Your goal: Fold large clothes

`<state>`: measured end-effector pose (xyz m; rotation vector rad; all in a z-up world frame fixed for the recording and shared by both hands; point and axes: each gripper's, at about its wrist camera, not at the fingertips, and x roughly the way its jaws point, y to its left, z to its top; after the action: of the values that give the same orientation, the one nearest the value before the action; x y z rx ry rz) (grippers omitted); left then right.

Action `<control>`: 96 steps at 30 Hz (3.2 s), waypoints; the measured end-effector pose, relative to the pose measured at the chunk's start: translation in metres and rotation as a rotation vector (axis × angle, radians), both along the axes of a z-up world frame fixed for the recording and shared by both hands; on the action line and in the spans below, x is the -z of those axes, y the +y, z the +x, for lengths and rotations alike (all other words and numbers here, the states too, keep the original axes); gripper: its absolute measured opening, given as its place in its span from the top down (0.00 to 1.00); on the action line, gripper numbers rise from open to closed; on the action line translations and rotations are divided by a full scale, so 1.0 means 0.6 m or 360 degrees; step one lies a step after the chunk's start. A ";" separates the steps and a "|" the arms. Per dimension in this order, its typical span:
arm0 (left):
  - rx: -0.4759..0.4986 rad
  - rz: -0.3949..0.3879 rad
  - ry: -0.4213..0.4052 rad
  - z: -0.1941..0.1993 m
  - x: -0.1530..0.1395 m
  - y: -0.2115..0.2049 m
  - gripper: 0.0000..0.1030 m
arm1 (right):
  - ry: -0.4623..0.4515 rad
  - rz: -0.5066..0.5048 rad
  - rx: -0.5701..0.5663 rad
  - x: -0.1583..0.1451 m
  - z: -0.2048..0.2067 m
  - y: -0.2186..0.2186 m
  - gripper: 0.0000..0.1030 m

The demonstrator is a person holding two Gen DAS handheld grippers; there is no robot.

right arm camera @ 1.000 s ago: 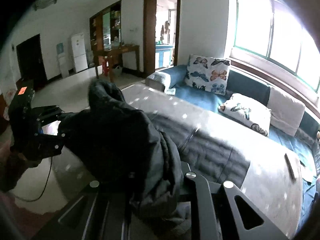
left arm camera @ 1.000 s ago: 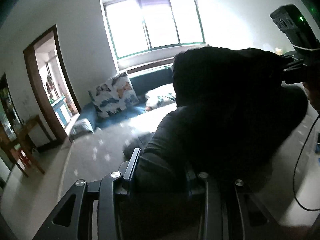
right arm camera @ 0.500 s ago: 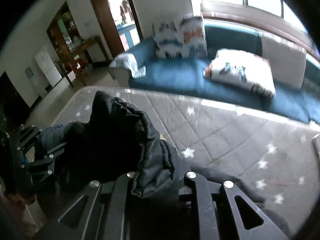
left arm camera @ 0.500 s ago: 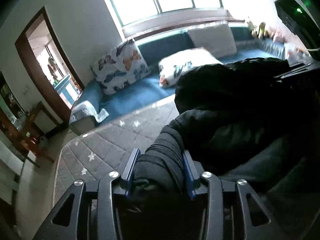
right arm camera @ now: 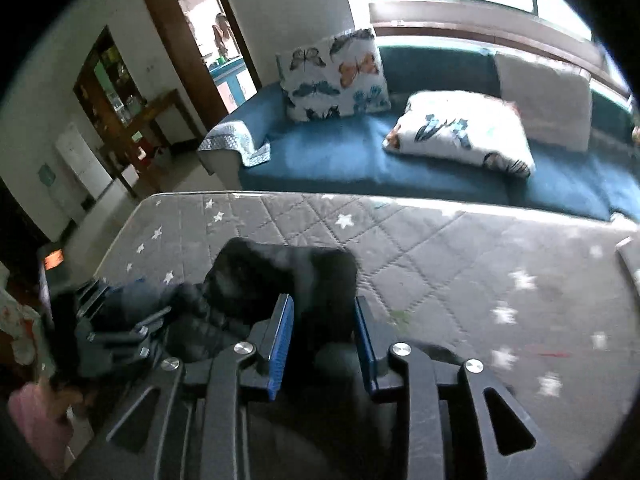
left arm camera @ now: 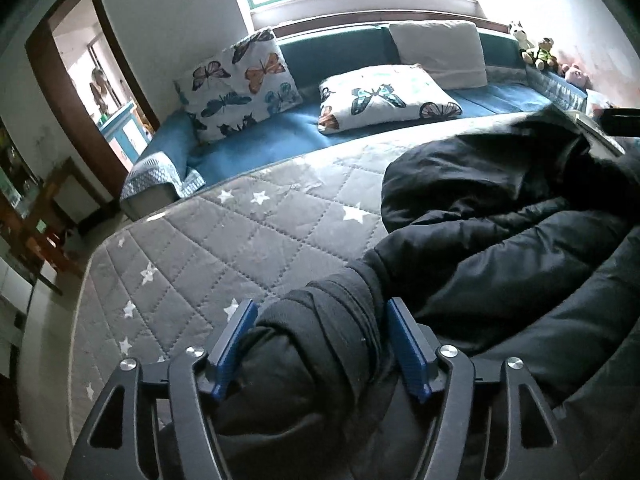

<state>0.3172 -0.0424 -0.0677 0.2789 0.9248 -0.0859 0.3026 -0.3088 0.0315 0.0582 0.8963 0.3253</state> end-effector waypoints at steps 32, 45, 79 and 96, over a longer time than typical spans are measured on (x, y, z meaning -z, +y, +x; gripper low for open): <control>0.0024 -0.0262 -0.0196 -0.231 -0.129 0.055 0.10 | 0.0074 -0.0131 -0.0092 0.008 -0.160 0.056 0.68; -0.0062 -0.0415 0.0031 -0.247 -0.017 0.100 0.14 | 0.0323 -0.0188 -0.0129 0.111 -0.133 0.102 0.66; -0.0351 -0.1374 0.0345 -0.252 0.027 0.274 0.04 | 0.0478 0.0769 0.0339 0.183 -0.185 -0.197 0.04; -0.0332 -0.1624 0.0437 -0.186 0.092 0.289 0.00 | 0.0503 0.0749 0.0190 0.193 -0.147 -0.163 0.00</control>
<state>0.2053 0.1310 -0.1232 -0.7903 1.0639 -0.3928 0.2144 -0.4063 -0.0840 0.6094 1.1073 0.4173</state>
